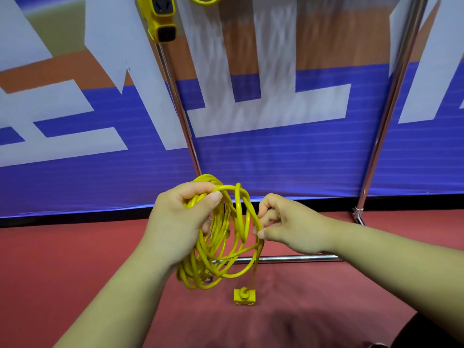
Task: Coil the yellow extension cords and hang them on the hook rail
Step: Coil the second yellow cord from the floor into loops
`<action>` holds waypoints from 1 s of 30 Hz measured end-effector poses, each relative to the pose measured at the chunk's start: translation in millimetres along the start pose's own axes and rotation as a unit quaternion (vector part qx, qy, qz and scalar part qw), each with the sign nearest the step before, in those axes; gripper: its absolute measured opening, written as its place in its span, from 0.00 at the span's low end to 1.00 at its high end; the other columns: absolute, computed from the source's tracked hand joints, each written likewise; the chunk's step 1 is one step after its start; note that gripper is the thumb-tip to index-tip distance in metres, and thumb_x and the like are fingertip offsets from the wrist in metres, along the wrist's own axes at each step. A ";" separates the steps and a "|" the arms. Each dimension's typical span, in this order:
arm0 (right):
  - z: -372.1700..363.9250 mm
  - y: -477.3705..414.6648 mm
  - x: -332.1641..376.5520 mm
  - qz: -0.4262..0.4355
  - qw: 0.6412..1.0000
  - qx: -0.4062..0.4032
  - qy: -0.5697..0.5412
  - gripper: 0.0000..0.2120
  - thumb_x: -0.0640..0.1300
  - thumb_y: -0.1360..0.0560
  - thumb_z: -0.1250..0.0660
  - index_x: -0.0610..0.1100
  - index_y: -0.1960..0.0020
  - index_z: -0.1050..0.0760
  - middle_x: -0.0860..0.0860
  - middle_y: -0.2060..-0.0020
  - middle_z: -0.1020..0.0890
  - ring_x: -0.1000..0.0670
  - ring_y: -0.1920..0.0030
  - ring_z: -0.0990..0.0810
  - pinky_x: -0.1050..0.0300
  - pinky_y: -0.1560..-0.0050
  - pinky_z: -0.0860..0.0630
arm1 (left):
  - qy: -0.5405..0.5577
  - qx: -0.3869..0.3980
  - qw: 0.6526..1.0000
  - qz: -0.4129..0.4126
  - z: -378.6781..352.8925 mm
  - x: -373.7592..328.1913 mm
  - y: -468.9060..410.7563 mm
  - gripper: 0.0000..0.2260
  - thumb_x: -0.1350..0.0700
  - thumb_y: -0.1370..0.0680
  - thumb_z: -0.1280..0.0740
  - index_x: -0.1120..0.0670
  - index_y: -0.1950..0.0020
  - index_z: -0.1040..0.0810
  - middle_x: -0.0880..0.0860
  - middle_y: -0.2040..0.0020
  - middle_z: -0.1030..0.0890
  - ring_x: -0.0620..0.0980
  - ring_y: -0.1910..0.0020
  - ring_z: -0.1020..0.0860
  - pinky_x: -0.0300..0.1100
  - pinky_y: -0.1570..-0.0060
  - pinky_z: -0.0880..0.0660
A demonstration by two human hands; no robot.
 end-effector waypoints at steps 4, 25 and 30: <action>2.0 0.9 13.7 0.022 0.999 -0.032 -0.008 0.12 0.36 0.27 0.26 0.42 0.50 0.29 0.45 0.60 0.14 0.48 0.55 0.15 0.52 0.48 0.21 | 0.036 -0.014 0.999 0.013 9.1 1.9 -0.8 0.06 0.59 0.22 0.29 0.48 0.52 0.14 0.63 0.68 0.25 0.51 0.75 0.28 0.47 0.67 0.27; 24.3 18.9 47.8 -0.003 0.977 -0.204 0.068 0.09 0.42 0.31 0.22 0.53 0.54 0.19 0.53 0.64 0.16 0.53 0.61 0.16 0.53 0.53 0.19 | -0.026 -0.002 0.999 0.036 10.5 0.4 4.0 0.14 0.65 0.28 0.23 0.48 0.47 0.14 0.48 0.74 0.22 0.48 0.76 0.28 0.40 0.70 0.28; 25.0 16.4 51.3 -0.006 0.993 -0.095 -0.065 0.23 0.35 0.32 0.21 0.48 0.40 0.23 0.47 0.53 0.14 0.46 0.59 0.13 0.51 0.51 0.17 | -0.065 0.035 0.997 -0.038 5.1 -16.7 5.3 0.20 0.66 0.30 0.23 0.43 0.47 0.16 0.38 0.54 0.14 0.36 0.53 0.17 0.28 0.53 0.25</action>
Point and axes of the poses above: each hand's wrist, its own y-axis away from the middle knuckle, its own z-axis out of the back of the hand, x = y × z, the point moved 5 cm from there along -y, towards the middle knuckle
